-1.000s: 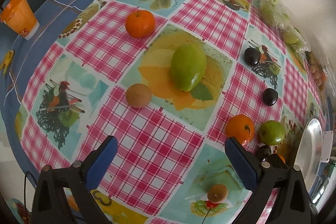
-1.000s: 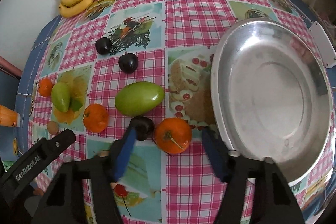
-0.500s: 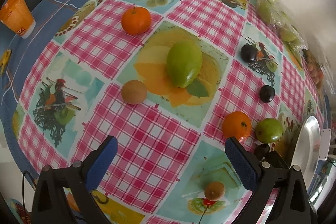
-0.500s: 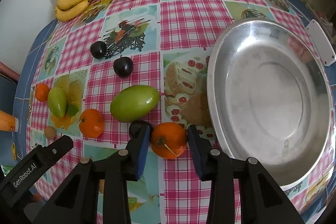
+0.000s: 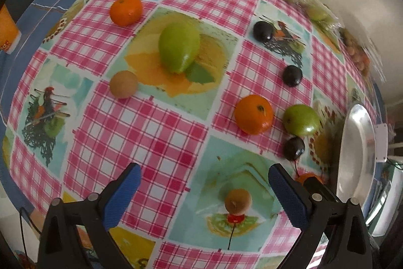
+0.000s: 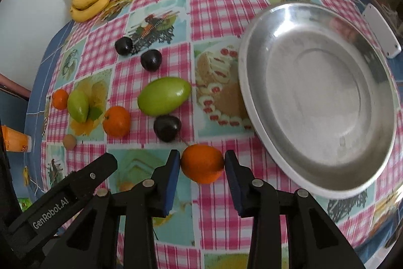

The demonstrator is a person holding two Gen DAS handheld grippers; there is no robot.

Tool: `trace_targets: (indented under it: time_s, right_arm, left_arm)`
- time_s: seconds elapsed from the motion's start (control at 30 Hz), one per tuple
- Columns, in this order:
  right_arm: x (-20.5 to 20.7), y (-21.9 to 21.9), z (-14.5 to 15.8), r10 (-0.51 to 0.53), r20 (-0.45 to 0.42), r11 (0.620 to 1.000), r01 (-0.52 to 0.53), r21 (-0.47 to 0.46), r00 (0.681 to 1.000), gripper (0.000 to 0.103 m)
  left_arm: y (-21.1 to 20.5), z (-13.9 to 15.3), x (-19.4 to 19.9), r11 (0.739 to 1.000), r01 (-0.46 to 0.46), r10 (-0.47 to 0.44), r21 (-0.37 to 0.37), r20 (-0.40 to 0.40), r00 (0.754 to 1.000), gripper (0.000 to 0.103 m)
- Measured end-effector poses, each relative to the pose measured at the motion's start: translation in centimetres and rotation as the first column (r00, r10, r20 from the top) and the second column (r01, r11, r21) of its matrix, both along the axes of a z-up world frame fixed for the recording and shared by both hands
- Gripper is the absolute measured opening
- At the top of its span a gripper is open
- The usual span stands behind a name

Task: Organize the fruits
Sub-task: 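Move the right tool to the orange and close its fingers on it, then close the left tool on the brown kiwi while the right tool lifts the orange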

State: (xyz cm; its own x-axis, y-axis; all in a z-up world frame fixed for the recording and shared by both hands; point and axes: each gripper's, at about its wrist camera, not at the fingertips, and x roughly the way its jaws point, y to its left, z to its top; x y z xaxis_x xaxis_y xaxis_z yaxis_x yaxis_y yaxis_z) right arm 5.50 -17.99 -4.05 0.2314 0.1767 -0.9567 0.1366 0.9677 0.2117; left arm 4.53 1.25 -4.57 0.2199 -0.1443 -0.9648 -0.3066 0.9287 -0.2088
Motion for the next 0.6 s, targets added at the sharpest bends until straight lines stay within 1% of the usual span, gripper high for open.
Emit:
trace_targets:
  time_s: [0.1, 0.2, 0.33, 0.47, 0.6]
  right_arm:
    - [-0.3, -0.6, 0.2, -0.007, -0.002, 1.0, 0.007, 0.014, 1.0, 0.036]
    - [-0.5, -0.9, 0.2, -0.009, -0.01, 1.0, 0.009, 0.02, 1.0, 0.035]
    - [-1.0, -1.2, 0.1, -0.014, -0.03, 0.999, 0.015, 0.051, 0.999, 0.035]
    - [-0.9, -1.3, 0.1, -0.018, -0.026, 0.998, 0.019, 0.058, 1.0, 0.035]
    - [-0.7, -1.3, 0.0, -0.016, -0.026, 0.997, 0.018, 0.072, 1.0, 0.035]
  left_arm:
    - [-0.7, -0.1, -0.2, 0.999, 0.032, -0.032, -0.018, -0.005, 0.999, 0.095]
    - [-0.7, -0.3, -0.2, 0.998, 0.043, -0.043, -0.04, -0.01, 0.999, 0.09]
    - [-1.4, -0.7, -0.1, 0.996, 0.065, -0.066, -0.057, -0.022, 0.998, 0.077]
    - [-1.8, -1.2, 0.1, 0.993, 0.067, -0.071, -0.098, -0.038, 0.997, 0.065]
    - [-2.0, -1.0, -0.1, 0.993, 0.077, -0.08, -0.089, -0.037, 0.996, 0.062]
